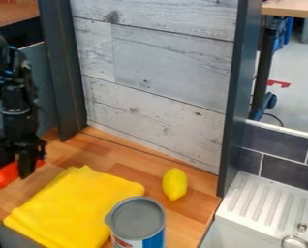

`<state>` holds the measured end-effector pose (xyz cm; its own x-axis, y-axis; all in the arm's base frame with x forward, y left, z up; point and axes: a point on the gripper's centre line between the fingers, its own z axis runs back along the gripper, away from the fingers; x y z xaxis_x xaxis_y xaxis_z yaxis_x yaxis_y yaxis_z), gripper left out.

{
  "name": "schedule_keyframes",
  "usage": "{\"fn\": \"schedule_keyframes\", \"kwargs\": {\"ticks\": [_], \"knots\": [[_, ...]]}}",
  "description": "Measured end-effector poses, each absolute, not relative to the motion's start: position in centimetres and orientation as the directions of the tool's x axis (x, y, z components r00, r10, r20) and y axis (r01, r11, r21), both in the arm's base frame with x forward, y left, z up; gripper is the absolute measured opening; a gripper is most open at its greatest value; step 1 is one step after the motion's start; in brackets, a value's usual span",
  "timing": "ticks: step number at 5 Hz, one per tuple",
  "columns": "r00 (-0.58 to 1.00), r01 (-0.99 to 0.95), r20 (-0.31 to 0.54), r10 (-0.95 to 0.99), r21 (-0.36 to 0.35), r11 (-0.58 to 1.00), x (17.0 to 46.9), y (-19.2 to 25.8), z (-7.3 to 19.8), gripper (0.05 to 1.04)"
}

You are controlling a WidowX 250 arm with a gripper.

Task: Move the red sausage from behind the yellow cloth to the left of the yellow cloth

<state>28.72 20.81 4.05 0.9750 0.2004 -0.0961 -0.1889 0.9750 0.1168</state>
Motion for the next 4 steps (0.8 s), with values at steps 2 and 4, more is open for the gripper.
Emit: {"fn": "schedule_keyframes", "kwargs": {"ticks": [2, 4], "knots": [[0.996, -0.058, -0.072, 0.061, 0.047, 0.997, 29.8, 21.5, 0.7, 0.559], [0.994, -0.063, -0.084, 0.071, 0.097, 0.993, 30.5, 22.4, 0.5, 0.559]]}}
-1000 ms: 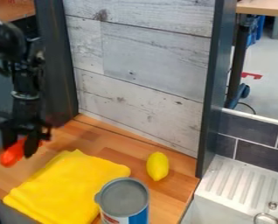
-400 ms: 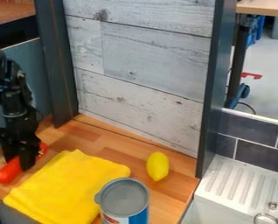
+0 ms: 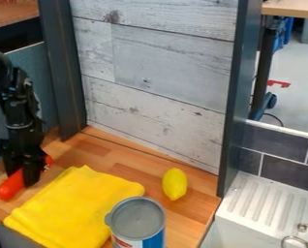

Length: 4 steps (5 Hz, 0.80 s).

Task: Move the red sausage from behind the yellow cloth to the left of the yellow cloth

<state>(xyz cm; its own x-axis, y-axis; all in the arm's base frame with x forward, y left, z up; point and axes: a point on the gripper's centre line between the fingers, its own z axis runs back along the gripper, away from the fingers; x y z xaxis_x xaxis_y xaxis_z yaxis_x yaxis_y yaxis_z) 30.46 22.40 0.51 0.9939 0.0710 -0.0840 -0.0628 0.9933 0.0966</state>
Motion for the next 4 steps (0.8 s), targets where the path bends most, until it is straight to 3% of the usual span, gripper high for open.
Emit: {"fn": "schedule_keyframes", "kwargs": {"ticks": [1, 2, 3, 4], "knots": [[0.990, -0.080, -0.106, 0.089, 0.092, 0.993, 30.1, 22.3, 0.6, 0.640], [0.982, -0.092, -0.159, 0.103, 0.077, 0.993, 29.3, 21.9, 0.7, 0.930], [0.990, -0.082, -0.110, 0.094, 0.106, 0.991, 30.0, 21.8, 4.1, 1.009], [0.996, -0.018, -0.081, 0.030, 0.142, 0.990, 30.5, 20.5, 7.8, 1.005]]}}
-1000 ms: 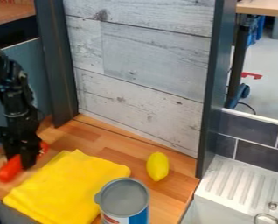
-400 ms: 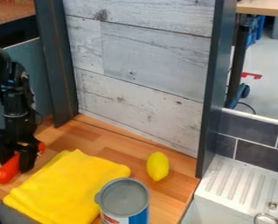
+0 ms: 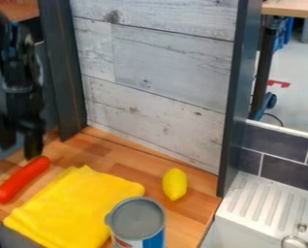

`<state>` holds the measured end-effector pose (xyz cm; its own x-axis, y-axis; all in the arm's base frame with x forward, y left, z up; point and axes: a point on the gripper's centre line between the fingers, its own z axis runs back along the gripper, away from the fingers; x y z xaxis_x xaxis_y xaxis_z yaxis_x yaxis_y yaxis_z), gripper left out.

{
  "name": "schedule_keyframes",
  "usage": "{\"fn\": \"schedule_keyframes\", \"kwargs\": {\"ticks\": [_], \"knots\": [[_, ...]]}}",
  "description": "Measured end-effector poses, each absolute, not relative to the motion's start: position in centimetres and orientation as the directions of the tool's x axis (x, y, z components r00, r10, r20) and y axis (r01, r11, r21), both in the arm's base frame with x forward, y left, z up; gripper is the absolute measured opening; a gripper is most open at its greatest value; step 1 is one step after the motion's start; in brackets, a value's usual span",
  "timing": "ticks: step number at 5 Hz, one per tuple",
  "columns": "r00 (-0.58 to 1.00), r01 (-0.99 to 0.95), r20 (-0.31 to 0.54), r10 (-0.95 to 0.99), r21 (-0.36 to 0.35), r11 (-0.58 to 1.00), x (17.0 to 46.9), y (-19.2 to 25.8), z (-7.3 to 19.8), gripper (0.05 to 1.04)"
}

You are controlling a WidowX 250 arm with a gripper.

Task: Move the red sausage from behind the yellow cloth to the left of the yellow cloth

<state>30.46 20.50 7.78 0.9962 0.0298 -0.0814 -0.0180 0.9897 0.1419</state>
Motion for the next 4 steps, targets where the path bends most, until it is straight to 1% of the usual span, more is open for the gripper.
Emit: {"fn": "schedule_keyframes", "kwargs": {"ticks": [1, 2, 3, 4], "knots": [[0.994, 0.074, -0.097, -0.058, 0.170, 0.983, 29.8, 17.7, 10.9, 1.005], [0.973, 0.195, -0.155, -0.171, 0.152, 0.969, 30.4, 13.1, 11.5, 1.005], [0.946, 0.289, -0.182, -0.267, 0.108, 0.951, 30.0, 9.0, 10.9, 1.005], [0.960, 0.232, -0.171, -0.222, 0.041, 0.972, 30.1, 6.6, 10.7, 1.005]]}}
